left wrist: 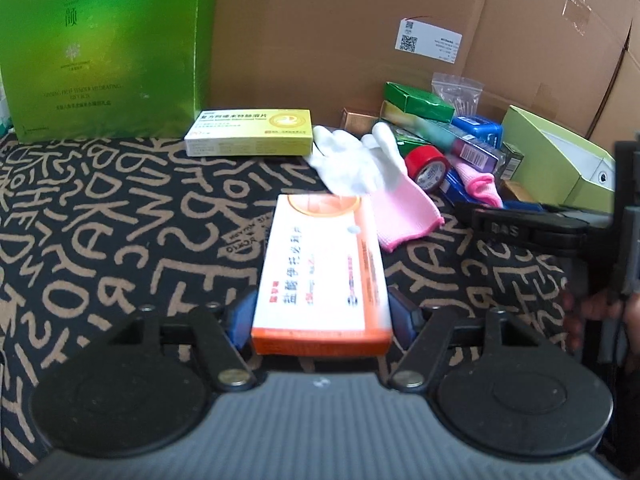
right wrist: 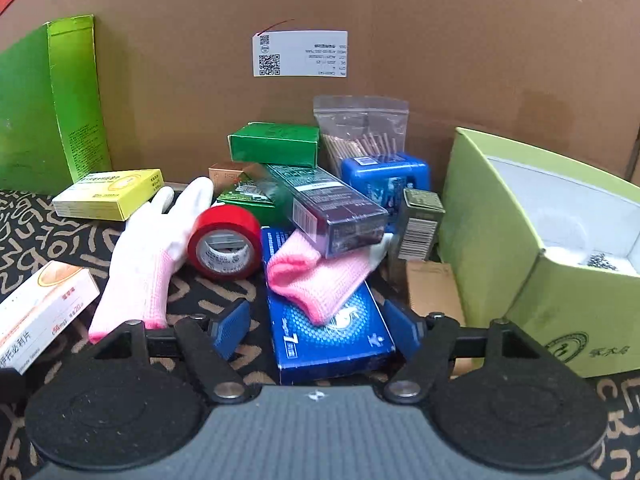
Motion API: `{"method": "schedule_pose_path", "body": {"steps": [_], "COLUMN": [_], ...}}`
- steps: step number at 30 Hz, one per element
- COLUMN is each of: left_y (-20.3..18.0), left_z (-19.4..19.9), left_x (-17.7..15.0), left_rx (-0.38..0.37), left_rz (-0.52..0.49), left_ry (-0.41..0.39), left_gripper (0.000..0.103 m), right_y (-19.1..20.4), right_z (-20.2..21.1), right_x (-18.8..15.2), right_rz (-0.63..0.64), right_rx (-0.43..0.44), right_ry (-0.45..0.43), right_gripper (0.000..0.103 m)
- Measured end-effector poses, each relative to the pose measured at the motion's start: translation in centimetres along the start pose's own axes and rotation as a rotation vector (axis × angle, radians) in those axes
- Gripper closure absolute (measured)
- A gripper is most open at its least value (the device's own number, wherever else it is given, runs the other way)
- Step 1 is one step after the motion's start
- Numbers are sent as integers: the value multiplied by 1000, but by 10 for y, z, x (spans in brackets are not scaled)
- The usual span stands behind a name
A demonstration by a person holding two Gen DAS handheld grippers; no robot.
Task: Organize objects
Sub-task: 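Grasp the orange-white box with the left tool while the right grasps the blue box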
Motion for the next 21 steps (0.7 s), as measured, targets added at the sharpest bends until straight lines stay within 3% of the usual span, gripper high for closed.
{"method": "schedule_pose_path", "body": {"steps": [6, 7, 8, 13, 16, 21], "left_y": [-4, -4, -4, -14, -20, -21], "left_z": [-7, -10, -12, -3, 3, -6], "left_x": [5, 5, 4, -6, -4, 8], "left_rx": [18, 20, 18, 23, 38, 58], "left_rz": [-21, -22, -24, -105, -121, -129], "left_ry": [-16, -10, 0, 27, 6, 2], "left_gripper": [25, 26, 36, 38, 37, 33], "right_y": [-2, -3, -3, 4, 8, 9], "right_z": [39, 50, 60, 107, 115, 100], "right_x": [-22, -29, -37, -68, -71, -59], "right_rz": [-59, -63, -63, -28, -17, 5], "right_rx": [60, 75, 84, 131, 165, 146], "right_ry": [34, 40, 46, 82, 89, 64], "right_gripper": [40, 40, 40, 39, 37, 36]}}
Point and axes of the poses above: each gripper's, at about its wrist camera, not at the fingertips, and z roughly against the way its jaws point, y to its left, x to its top, the point moved 8 cm from there along -z, roughly the way its jaws point
